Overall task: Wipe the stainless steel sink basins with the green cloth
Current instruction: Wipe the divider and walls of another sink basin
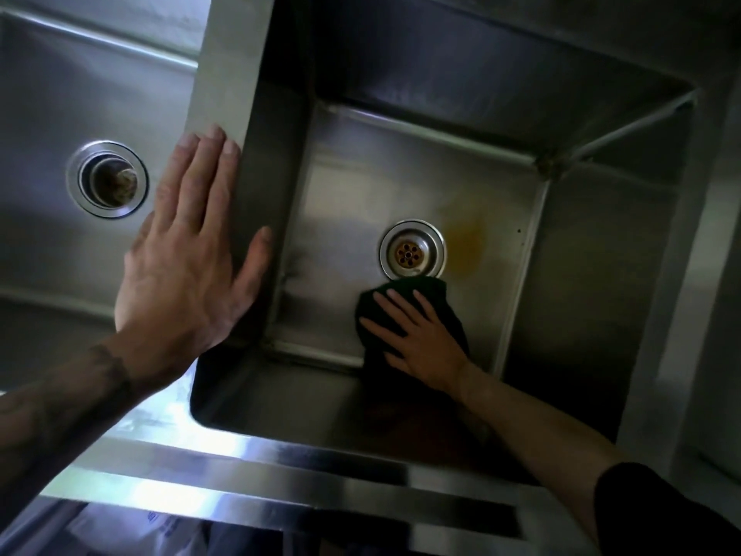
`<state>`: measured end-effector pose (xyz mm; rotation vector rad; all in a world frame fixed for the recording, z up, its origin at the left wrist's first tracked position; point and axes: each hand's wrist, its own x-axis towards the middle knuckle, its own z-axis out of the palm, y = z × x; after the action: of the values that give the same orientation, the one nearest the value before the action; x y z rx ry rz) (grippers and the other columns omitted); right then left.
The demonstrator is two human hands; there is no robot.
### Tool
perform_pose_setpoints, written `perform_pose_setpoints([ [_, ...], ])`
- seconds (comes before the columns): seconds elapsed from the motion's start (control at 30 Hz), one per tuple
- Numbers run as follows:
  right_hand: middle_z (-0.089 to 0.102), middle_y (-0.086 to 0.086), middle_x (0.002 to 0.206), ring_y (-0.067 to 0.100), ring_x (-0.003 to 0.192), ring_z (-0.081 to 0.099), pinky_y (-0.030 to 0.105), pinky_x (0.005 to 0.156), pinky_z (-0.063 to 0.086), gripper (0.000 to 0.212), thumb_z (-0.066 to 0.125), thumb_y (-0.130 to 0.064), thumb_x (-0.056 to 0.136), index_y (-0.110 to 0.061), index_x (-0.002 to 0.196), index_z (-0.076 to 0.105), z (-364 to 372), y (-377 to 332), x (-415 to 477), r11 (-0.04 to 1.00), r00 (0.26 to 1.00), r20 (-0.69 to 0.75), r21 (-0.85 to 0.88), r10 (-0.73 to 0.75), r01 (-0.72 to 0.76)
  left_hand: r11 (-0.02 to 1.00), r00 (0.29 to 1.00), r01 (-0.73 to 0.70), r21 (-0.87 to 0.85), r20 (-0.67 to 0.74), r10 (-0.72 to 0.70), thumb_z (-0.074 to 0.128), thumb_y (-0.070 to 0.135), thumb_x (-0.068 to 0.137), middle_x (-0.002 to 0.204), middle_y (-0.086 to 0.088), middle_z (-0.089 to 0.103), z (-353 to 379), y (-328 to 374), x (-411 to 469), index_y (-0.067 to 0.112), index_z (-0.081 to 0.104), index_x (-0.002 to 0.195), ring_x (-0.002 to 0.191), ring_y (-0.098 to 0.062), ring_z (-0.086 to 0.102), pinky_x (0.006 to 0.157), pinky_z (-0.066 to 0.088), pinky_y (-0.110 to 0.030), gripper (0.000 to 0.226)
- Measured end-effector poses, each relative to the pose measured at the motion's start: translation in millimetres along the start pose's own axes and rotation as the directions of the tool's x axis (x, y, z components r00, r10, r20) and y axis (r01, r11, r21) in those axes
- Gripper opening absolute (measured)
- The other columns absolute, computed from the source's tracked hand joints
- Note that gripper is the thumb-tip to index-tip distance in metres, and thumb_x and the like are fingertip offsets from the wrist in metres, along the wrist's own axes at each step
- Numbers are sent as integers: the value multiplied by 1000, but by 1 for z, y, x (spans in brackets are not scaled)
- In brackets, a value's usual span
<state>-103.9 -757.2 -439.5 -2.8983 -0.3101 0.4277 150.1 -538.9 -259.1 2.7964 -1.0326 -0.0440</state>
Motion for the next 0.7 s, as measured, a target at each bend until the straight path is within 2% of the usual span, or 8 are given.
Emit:
perform_pose_setpoints([
  [0.1, 18, 11, 174, 31, 161, 14, 58, 128, 12, 66, 43, -49, 103, -31, 164, 27, -7, -30, 55, 997, 999, -35, 77, 35, -32, 1000, 1000, 4, -21, 12, -4, 36, 49, 108, 179, -3, 13, -2, -1, 0, 13, 14, 170, 166, -18, 7, 124, 31, -44, 75],
  [0.17, 17, 10, 174, 30, 162, 12, 57, 129, 11, 65, 44, -48, 104, -31, 164, 28, -8, -27, 60, 997, 999, -32, 78, 25, -22, 1000, 1000, -1, -31, 8, 2, 36, 48, 108, 179, -4, 13, -2, -1, 1, 13, 14, 170, 166, -19, 8, 125, 32, -45, 74],
  [0.27, 18, 11, 174, 32, 161, 14, 57, 129, 12, 66, 46, -49, 104, -31, 165, 27, -5, 0, 11, 999, 999, -9, 25, -45, 45, 999, 1000, 7, -31, 6, -7, 36, 48, 108, 179, -4, 14, -2, -1, 1, 13, 16, 170, 166, -20, 9, 124, 33, -46, 74],
  [0.4, 21, 13, 172, 34, 160, 18, 59, 125, 16, 72, 50, -52, 98, -32, 164, 29, -2, 24, -44, 1000, 1000, 26, -23, 9, -8, 1000, 1000, 18, -16, 3, -18, 35, 50, 108, 179, -2, 13, 0, -1, 0, 15, 14, 170, 165, -14, 5, 123, 33, -45, 74],
  [0.47, 21, 14, 172, 35, 160, 18, 61, 125, 16, 71, 49, -54, 98, -32, 163, 31, -2, 12, -26, 998, 998, 8, 17, 58, -58, 1000, 1000, 18, -10, 4, -18, 36, 50, 108, 179, -1, 13, 0, 0, 1, 16, 14, 170, 165, -12, 4, 120, 35, -45, 74],
  [0.6, 16, 11, 174, 34, 161, 12, 63, 127, 12, 67, 42, -56, 102, -33, 164, 28, -5, -18, 44, 991, 996, -9, 100, 86, -84, 1000, 1000, 19, 0, 8, -19, 36, 50, 108, 179, -2, 14, -1, 1, 0, 15, 14, 170, 166, -17, 9, 117, 36, -44, 75],
  [0.7, 13, 11, 175, 32, 162, 9, 60, 129, 9, 67, 40, -53, 104, -32, 166, 24, 2, -7, 25, 996, 998, -14, 70, 62, -61, 1000, 1000, 17, -20, 20, -17, 36, 49, 108, 179, -3, 14, -4, 1, 1, 14, 14, 170, 166, -18, 8, 120, 34, -46, 75],
])
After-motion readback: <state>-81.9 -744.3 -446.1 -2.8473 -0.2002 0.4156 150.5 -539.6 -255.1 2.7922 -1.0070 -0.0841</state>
